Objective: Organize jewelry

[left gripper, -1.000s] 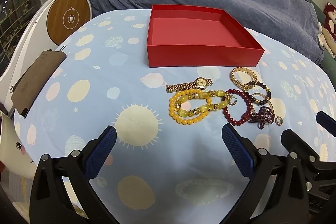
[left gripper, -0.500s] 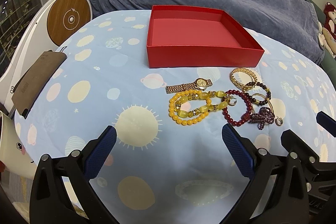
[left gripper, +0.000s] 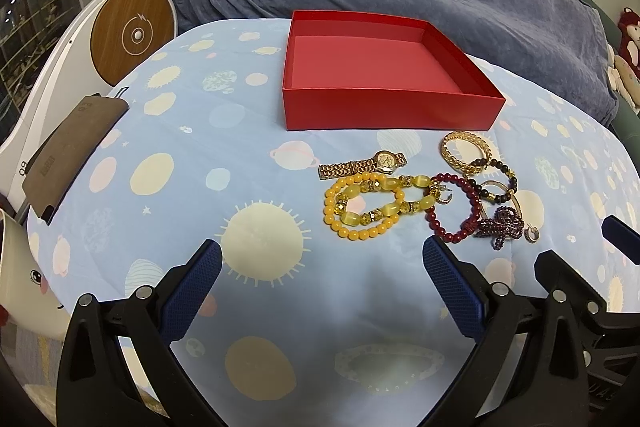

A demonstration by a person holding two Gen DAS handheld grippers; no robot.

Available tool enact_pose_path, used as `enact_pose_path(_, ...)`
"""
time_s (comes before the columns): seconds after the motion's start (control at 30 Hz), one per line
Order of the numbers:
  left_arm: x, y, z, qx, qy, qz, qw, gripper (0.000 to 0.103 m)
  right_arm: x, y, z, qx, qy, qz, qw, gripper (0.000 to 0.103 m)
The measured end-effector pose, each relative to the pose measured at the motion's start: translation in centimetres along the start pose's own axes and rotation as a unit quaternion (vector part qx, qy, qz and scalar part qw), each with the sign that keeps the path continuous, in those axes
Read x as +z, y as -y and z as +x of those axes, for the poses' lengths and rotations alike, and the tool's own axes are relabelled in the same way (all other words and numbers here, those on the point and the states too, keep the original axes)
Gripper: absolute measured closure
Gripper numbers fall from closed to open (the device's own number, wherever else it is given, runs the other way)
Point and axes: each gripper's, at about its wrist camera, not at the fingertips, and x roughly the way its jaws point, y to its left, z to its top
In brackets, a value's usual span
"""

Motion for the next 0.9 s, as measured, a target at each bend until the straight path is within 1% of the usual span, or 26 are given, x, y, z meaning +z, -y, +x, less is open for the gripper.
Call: enact_pose_path(0.9,-0.17,0.11,-0.02,0.001,0.001,0.001,1.0000,0.007,0.27,0.07,0.02,0.000,0.000,0.002,1.000,0.007)
